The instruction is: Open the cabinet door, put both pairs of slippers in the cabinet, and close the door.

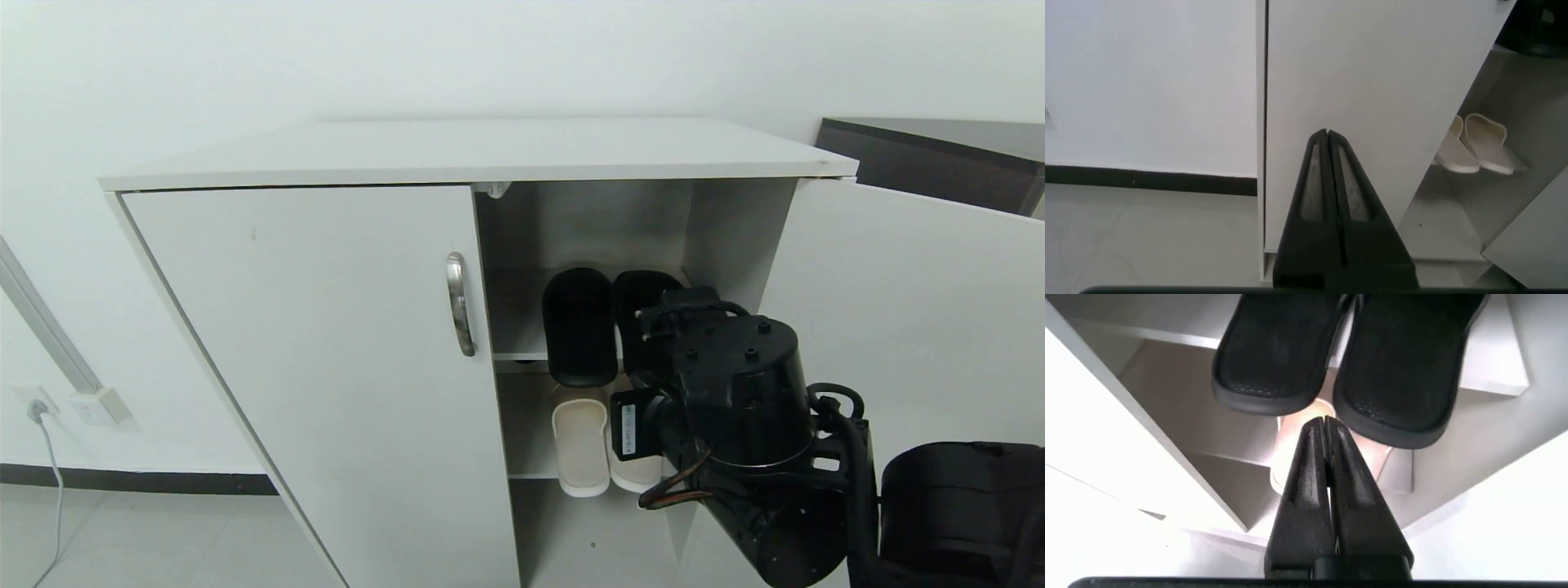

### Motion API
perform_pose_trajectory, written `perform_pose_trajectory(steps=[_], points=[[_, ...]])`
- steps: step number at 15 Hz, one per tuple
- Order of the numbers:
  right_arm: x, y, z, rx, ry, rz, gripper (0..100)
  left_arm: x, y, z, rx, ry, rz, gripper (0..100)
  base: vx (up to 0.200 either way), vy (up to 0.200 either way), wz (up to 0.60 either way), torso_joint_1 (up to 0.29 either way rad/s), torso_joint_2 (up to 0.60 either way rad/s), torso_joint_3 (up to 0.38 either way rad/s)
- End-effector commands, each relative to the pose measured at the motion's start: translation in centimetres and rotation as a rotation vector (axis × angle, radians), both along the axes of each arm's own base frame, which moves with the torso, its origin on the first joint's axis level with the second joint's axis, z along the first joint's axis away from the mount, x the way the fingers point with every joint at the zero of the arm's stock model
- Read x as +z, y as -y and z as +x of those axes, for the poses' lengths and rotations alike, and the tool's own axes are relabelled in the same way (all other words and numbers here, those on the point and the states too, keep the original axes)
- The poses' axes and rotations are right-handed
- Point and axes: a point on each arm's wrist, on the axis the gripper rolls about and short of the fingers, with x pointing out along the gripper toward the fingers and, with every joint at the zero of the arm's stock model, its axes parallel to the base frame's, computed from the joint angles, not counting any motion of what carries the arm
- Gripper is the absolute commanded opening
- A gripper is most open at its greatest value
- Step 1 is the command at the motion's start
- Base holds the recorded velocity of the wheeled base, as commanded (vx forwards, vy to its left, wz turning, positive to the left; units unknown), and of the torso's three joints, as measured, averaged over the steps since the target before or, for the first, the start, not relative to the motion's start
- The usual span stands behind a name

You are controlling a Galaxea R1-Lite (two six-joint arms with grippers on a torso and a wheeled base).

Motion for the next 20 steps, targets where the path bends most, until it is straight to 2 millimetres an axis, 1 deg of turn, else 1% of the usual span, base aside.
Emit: perform_pose_trajectory(steps=[1, 6, 11, 20], points=[[-0.61, -0.10, 0.01, 0.002, -0.008, -0.013, 0, 0.00, 0.00, 0.01, 0.001, -0.001, 0.000, 0, 0.000, 0.000, 0.00, 0.000, 0.00, 0.000], [-0.83, 0.01, -0.05, 0.004, 0.000, -0.013, 0, 0.00, 0.00, 0.01, -0.001, -0.001, 0.000, 0, 0.000, 0.000, 0.00, 0.000, 0.00, 0.000], [-1.23, 0.32, -0.03, 0.014, 0.034, -0.043, 0, 0.00, 0.00, 0.01, 0.001, -0.001, 0.000, 0, -0.200, 0.000, 0.00, 0.004, 0.00, 0.006], [-1.54, 0.40, -0.07, 0.032, 0.025, -0.045, 0, 0.00, 0.00, 0.01, 0.001, -0.001, -0.002, 0, -0.200, 0.000, 0.00, 0.001, 0.00, 0.003]])
